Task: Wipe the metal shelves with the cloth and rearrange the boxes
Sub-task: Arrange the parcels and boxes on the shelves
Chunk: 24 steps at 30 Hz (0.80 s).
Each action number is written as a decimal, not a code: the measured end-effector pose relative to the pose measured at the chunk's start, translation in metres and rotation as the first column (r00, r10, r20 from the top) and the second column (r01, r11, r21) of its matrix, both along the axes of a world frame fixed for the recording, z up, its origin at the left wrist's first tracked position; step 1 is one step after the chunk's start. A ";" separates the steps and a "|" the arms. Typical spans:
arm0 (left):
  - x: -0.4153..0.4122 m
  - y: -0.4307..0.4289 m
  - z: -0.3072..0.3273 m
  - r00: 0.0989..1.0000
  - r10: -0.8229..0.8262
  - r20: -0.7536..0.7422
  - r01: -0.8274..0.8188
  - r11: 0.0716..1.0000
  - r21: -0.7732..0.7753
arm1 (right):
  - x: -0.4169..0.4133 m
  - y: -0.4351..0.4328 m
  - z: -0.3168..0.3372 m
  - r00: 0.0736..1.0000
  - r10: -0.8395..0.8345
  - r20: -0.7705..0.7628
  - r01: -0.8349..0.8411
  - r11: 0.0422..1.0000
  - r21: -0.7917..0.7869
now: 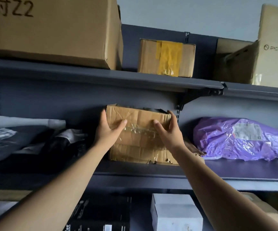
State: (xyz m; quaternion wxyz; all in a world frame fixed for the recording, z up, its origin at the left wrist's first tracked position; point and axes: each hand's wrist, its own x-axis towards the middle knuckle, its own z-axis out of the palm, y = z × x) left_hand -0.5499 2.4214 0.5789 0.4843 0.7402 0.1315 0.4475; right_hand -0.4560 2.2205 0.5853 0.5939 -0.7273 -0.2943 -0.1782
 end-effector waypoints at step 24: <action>-0.205 -0.139 -0.062 0.995 0.072 0.068 -0.075 0.996 0.046 | -0.186 -0.133 -0.079 0.994 -0.049 0.094 0.044 0.997 0.057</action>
